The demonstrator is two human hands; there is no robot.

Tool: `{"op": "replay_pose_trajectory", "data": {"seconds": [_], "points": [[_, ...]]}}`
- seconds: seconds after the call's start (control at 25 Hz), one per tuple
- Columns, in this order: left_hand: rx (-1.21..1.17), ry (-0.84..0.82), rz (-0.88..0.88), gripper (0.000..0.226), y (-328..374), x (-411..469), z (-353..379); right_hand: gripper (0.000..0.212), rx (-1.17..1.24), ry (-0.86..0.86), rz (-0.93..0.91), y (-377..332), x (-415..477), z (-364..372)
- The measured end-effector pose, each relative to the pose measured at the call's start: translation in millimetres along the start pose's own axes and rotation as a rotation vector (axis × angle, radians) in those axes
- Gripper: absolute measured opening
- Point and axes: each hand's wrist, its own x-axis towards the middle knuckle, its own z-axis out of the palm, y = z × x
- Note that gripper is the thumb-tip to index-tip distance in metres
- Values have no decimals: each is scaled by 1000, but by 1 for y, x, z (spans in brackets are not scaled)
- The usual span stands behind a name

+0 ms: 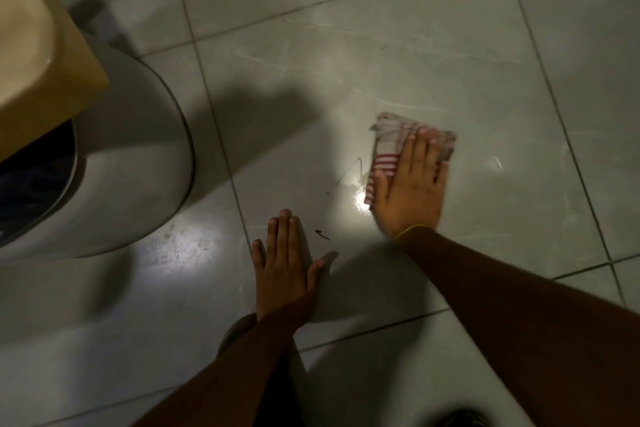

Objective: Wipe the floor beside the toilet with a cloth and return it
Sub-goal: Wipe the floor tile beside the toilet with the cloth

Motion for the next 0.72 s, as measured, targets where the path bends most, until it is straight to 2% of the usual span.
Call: {"op": "replay_pose_trajectory", "data": {"seconds": [0.08, 0.2, 0.32, 0.48, 0.72], "points": [[-68, 0, 1, 92, -1, 0, -4, 85, -2, -7, -170, -31, -36, 11], [-194, 29, 17, 87, 0, 1, -9, 81, 71, -65, -405, -41, -117, 34], [-201, 38, 36, 83, -1, 1, -10, 79, 42, -116, -519, -40, -178, 44], [-243, 52, 23, 89, 1, 1, -11, 81, 102, -120, -472, -53, -157, 34], [-253, 44, -21, 100, 4, 0, -10, 89, 111, -62, -223, -89, 5, 6]]}}
